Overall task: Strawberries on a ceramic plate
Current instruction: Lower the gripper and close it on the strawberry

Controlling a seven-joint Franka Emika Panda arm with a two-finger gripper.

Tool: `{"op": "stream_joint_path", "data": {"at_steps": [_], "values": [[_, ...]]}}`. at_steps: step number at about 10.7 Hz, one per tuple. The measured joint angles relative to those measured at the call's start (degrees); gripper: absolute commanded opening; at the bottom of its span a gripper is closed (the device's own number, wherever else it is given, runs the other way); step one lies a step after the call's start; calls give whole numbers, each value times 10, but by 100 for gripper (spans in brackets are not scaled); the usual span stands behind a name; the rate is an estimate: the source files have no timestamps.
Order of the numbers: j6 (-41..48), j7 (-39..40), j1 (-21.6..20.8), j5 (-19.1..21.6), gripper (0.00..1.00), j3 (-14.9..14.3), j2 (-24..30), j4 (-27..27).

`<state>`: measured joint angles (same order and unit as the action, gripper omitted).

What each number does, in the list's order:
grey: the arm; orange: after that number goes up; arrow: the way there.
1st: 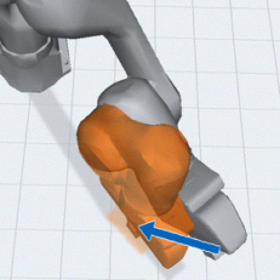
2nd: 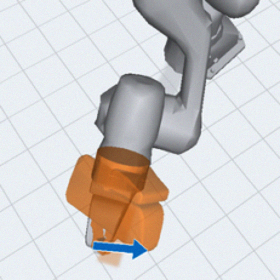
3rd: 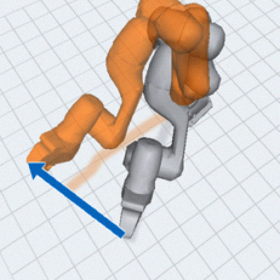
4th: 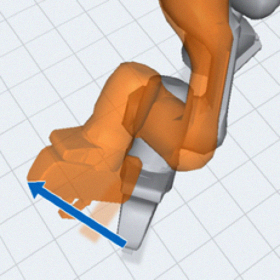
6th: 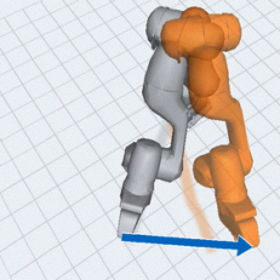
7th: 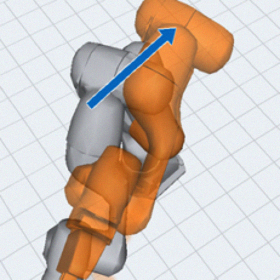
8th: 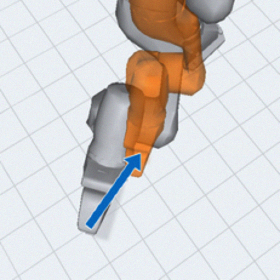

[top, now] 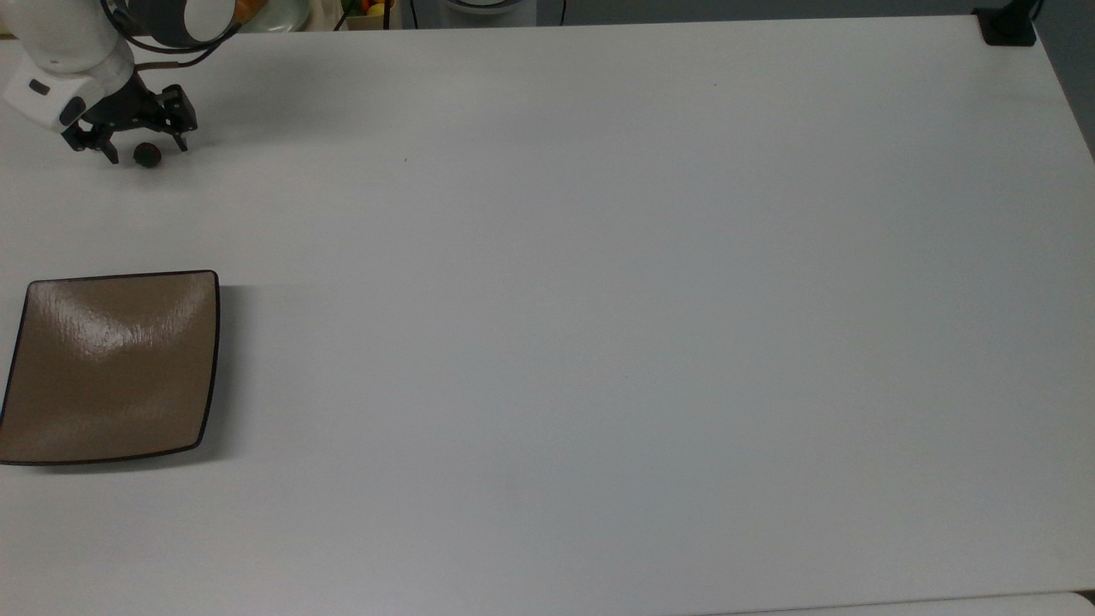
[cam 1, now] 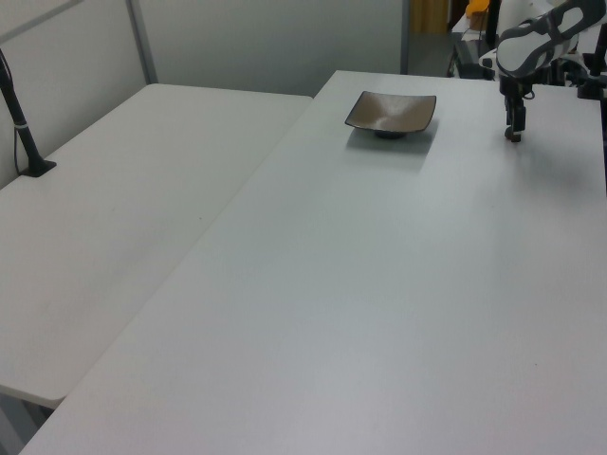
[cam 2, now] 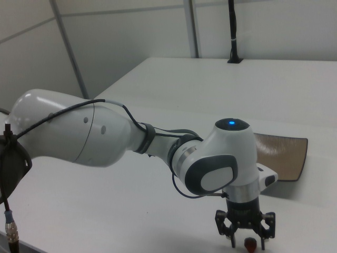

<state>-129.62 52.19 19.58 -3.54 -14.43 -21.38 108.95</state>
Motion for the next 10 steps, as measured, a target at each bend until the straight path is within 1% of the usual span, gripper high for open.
{"op": "stream_joint_path", "data": {"at_steps": [1, 2, 3, 7, 10], "values": [[0, 1, 0, 0, 24, 0, -2, 0], [0, 1, 0, 0, 11, 0, -2, 0], [0, 1, 0, 0, 9, 0, -2, 0], [0, 1, 0, 0, 9, 0, -1, -5], [0, 1, -5, 0, 9, 0, 6, -24]]}}
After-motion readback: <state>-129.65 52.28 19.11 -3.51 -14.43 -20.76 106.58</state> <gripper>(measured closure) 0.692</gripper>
